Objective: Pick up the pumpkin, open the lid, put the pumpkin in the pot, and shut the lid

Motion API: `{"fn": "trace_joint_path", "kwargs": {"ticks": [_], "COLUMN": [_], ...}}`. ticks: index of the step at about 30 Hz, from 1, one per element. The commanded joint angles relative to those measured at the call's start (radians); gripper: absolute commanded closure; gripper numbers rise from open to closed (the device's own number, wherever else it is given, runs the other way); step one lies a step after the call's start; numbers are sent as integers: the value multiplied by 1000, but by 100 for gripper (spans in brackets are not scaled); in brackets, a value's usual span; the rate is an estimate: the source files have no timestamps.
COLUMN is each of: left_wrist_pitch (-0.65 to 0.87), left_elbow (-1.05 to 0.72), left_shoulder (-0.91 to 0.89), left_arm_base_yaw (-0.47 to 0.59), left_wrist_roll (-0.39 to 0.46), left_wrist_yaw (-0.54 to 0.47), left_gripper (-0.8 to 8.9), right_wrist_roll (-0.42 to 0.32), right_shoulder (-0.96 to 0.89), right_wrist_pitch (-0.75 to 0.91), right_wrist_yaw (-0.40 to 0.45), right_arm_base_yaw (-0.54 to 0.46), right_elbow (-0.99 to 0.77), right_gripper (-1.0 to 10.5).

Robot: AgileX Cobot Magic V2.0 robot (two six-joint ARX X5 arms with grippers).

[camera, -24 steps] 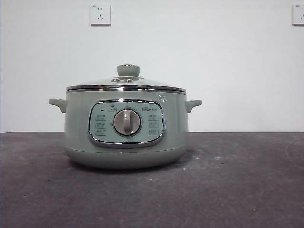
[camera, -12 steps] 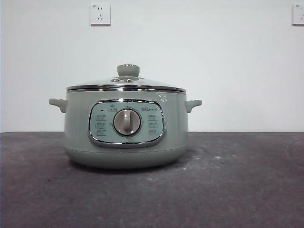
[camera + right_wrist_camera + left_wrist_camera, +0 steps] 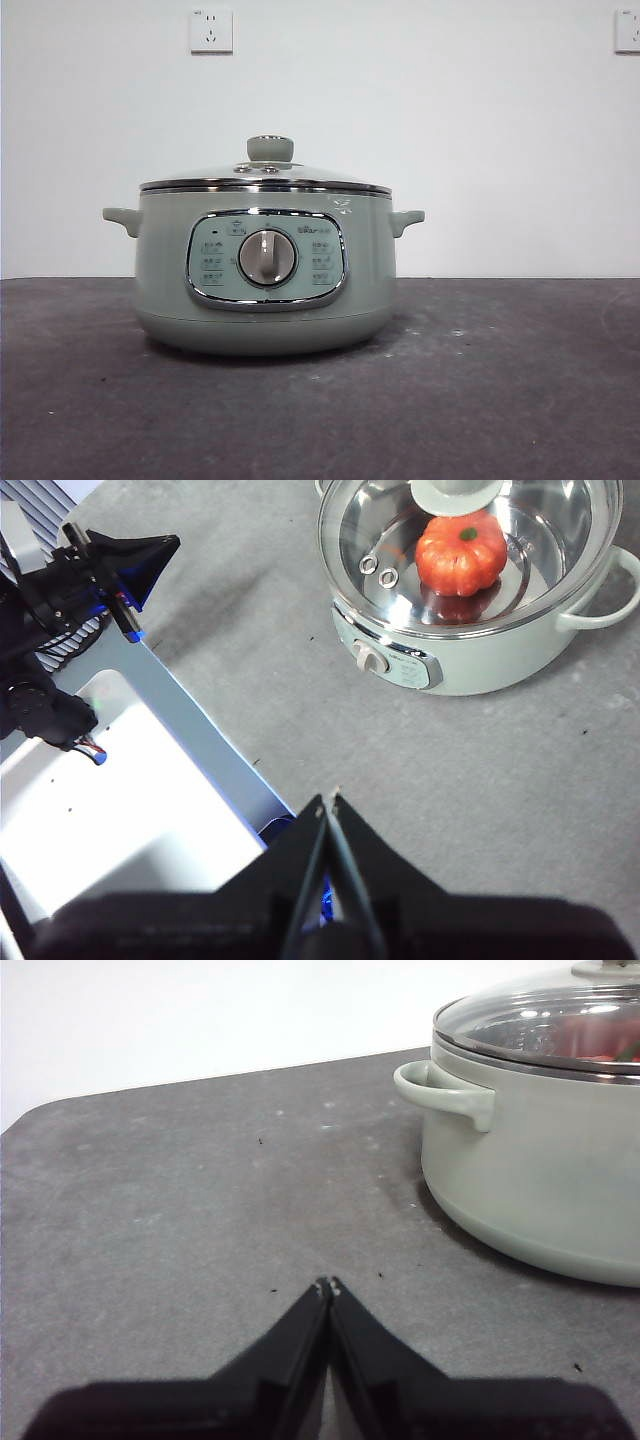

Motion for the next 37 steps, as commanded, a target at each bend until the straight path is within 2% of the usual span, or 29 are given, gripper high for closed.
{"fn": "trace_joint_path", "kwargs": {"ticks": [1, 4, 9, 14, 19, 25, 33, 37], "left_wrist_pitch": [1, 1, 1, 1, 1, 1, 1, 1], "left_elbow": [-15, -15, -15, -15, -15, -15, -15, -15], "left_shoulder": [-2, -2, -2, -2, -2, -2, -2, -2], "left_arm_base_yaw": [3, 3, 3, 3, 3, 3, 3, 3], "left_wrist_roll": [-7, -7, -7, -7, -7, -7, -7, -7], "left_wrist_yaw": [0, 0, 0, 0, 1, 0, 1, 1], "left_gripper": [817, 817, 817, 817, 817, 817, 817, 817], "right_wrist_roll": [-89, -104, -78, -87, -87, -72, -17, 24], "right_shoulder": [-35, -88, -228, -418, -622, -820, -1022, -1102], "right_wrist_pitch": [37, 183, 430, 693, 953, 1126, 1149, 1188], "right_wrist_yaw": [2, -8, -101, -103, -101, -97, 74, 111], "right_arm_base_yaw": [-43, -114, -266, -430, -533, -571, -570, -567], "right_elbow": [-1, -13, -122, -393, -739, -1096, -1379, -1490], "right_gripper": [948, 948, 948, 948, 948, 948, 948, 948]}}
